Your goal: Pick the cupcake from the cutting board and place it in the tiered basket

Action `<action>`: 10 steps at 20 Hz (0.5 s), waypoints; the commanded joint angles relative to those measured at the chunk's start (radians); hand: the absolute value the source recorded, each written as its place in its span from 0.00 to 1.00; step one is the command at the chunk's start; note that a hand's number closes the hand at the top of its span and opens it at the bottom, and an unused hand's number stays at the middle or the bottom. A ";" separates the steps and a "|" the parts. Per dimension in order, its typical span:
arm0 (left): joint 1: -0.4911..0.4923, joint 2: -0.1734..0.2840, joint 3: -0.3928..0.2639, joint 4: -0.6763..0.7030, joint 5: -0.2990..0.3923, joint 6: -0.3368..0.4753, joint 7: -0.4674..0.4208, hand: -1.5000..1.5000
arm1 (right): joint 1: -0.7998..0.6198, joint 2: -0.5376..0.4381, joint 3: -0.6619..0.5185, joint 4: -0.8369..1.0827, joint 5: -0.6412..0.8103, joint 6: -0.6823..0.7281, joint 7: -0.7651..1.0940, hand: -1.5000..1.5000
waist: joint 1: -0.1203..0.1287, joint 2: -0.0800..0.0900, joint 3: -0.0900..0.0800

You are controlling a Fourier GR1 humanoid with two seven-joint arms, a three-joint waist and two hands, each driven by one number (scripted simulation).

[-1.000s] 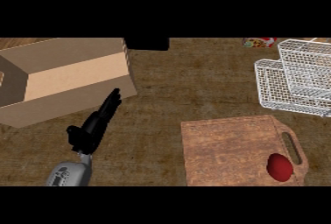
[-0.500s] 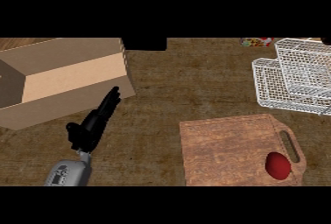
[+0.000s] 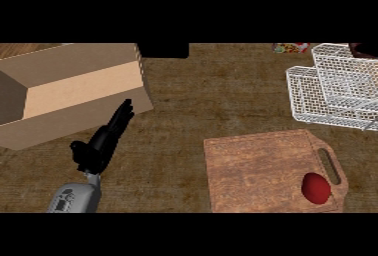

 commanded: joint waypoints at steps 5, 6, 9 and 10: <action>0.025 0.003 -0.001 -0.007 0.009 -0.023 -0.012 0.50 | -0.031 -0.023 -0.119 0.098 -0.124 0.107 0.207 0.00 | 0.002 0.003 0.001; 0.066 -0.020 -0.027 -0.057 -0.021 0.017 -0.009 0.50 | -0.002 -0.045 -0.133 0.091 -0.138 0.102 0.183 0.00 | 0.006 0.002 0.002; -0.011 0.008 0.022 0.010 0.017 -0.018 0.007 0.50 | -0.017 -0.045 -0.175 0.063 -0.182 0.009 0.206 0.00 | -0.001 0.004 0.001; 0.012 -0.003 0.011 0.011 -0.001 -0.001 -0.029 0.50 | -0.023 -0.080 -0.181 0.046 -0.183 -0.036 0.204 0.00 | 0.000 0.004 0.001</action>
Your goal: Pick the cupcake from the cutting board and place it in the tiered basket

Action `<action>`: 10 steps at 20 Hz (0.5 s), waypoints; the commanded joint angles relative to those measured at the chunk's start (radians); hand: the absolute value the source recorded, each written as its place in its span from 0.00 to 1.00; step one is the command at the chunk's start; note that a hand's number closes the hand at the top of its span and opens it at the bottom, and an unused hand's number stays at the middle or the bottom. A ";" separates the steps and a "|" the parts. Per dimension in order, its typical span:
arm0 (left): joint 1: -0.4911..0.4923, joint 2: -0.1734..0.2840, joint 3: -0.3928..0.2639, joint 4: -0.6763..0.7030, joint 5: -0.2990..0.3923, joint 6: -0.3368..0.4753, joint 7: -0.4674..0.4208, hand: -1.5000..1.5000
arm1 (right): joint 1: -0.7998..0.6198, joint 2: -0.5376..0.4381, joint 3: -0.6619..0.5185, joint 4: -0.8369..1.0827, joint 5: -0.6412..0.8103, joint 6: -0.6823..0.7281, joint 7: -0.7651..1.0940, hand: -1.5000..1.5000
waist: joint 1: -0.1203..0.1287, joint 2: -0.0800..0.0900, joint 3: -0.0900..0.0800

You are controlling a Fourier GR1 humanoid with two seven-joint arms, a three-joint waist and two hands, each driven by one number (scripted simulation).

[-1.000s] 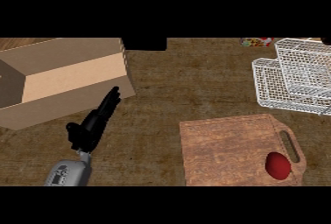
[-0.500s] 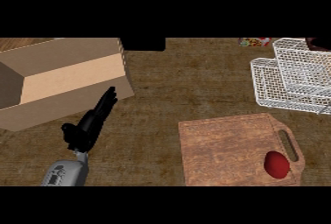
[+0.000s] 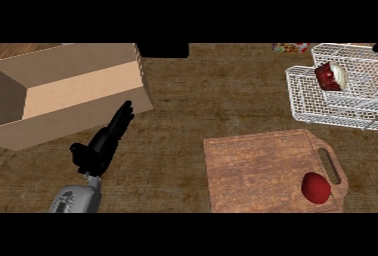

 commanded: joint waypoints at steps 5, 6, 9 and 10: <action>0.023 -0.029 -0.032 -0.002 -0.036 0.028 -0.019 0.50 | 0.050 -0.127 -0.050 -0.074 -0.023 -0.296 -0.023 0.00 | 0.003 0.008 0.001; 0.006 -0.021 -0.029 -0.001 -0.028 0.012 -0.022 0.50 | 0.050 -0.123 -0.067 -0.081 -0.032 -0.376 -0.031 0.00 | 0.005 0.010 0.001; 0.011 -0.009 -0.016 -0.020 -0.016 0.006 -0.008 0.50 | 0.100 -0.231 -0.122 -0.067 -0.073 -0.365 -0.063 0.00 | 0.004 0.011 0.003; -0.021 -0.007 0.004 0.004 0.000 0.001 -0.004 0.50 | 0.094 -0.233 -0.127 -0.070 -0.077 -0.383 -0.058 0.00 | 0.004 0.012 0.002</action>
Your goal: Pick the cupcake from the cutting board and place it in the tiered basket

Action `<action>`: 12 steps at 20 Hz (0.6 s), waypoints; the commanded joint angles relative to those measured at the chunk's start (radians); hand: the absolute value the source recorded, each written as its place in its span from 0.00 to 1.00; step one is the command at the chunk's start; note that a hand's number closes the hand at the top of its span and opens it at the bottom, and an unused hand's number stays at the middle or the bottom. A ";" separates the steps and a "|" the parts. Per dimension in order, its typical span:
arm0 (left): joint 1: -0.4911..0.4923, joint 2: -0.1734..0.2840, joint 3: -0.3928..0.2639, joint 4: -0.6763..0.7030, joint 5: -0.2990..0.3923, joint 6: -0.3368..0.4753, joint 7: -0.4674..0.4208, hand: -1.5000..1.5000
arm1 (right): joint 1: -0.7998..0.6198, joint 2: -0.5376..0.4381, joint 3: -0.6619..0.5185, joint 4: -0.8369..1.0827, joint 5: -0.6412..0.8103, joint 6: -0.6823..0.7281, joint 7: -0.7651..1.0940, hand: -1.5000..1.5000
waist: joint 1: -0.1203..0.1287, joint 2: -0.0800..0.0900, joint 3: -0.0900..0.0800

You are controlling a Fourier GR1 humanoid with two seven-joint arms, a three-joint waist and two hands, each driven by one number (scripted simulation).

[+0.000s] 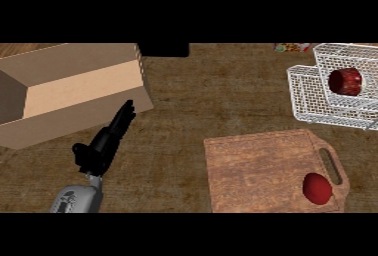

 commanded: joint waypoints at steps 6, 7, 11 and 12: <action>0.003 0.015 0.014 0.015 0.012 -0.021 -0.013 0.50 | 0.161 -0.216 -0.182 0.054 -0.153 0.056 -0.115 0.00 | -0.004 0.007 0.005; -0.003 0.011 0.013 0.019 0.011 -0.020 -0.018 0.50 | 0.172 -0.228 -0.197 0.056 -0.167 0.067 -0.130 0.00 | -0.003 0.010 0.006; 0.005 0.006 0.009 -0.010 0.011 -0.011 -0.001 0.50 | 0.261 -0.302 -0.207 0.071 -0.172 0.163 -0.159 0.00 | -0.006 0.010 0.010; 0.013 0.031 0.031 0.007 0.017 -0.024 -0.025 0.50 | 0.286 -0.322 -0.216 0.079 -0.180 0.198 -0.170 0.00 | -0.016 0.011 0.011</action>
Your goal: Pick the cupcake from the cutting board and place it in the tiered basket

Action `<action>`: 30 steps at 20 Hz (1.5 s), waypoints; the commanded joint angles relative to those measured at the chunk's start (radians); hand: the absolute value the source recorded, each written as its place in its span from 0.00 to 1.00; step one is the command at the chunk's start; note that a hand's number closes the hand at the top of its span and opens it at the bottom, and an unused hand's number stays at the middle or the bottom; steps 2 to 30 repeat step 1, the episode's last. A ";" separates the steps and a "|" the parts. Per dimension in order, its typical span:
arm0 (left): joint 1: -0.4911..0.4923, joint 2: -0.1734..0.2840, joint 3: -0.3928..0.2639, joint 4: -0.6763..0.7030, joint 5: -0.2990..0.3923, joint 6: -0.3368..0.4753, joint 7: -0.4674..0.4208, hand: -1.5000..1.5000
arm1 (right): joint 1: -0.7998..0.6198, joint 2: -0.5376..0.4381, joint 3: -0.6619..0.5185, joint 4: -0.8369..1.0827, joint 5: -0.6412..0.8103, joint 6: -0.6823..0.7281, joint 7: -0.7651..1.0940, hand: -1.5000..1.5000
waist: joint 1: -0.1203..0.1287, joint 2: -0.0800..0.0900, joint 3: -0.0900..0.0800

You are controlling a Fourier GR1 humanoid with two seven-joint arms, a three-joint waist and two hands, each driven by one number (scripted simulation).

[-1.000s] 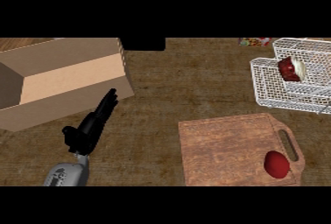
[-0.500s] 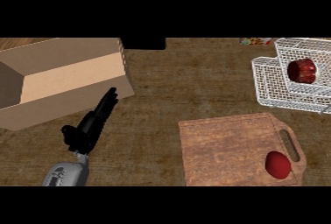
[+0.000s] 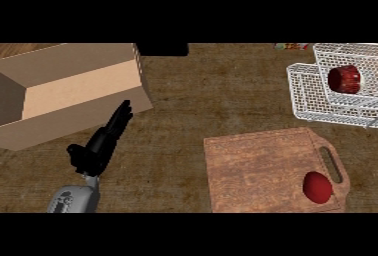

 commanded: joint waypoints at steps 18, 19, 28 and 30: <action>0.029 0.005 -0.005 -0.008 -0.001 -0.008 -0.010 0.50 | 0.098 -0.069 -0.026 0.021 -0.019 0.082 -0.042 0.00 | -0.001 0.000 0.003; 0.029 0.005 -0.005 -0.008 -0.001 -0.008 -0.010 0.50 | 0.098 -0.069 -0.026 0.021 -0.019 0.082 -0.042 0.00 | -0.001 0.000 0.003; 0.029 0.005 -0.005 -0.008 -0.001 -0.008 -0.010 0.50 | 0.098 -0.069 -0.026 0.021 -0.019 0.082 -0.042 0.00 | -0.001 0.000 0.003; 0.029 0.005 -0.005 -0.008 -0.001 -0.008 -0.010 0.50 | 0.098 -0.069 -0.026 0.021 -0.019 0.082 -0.042 0.00 | -0.001 0.000 0.003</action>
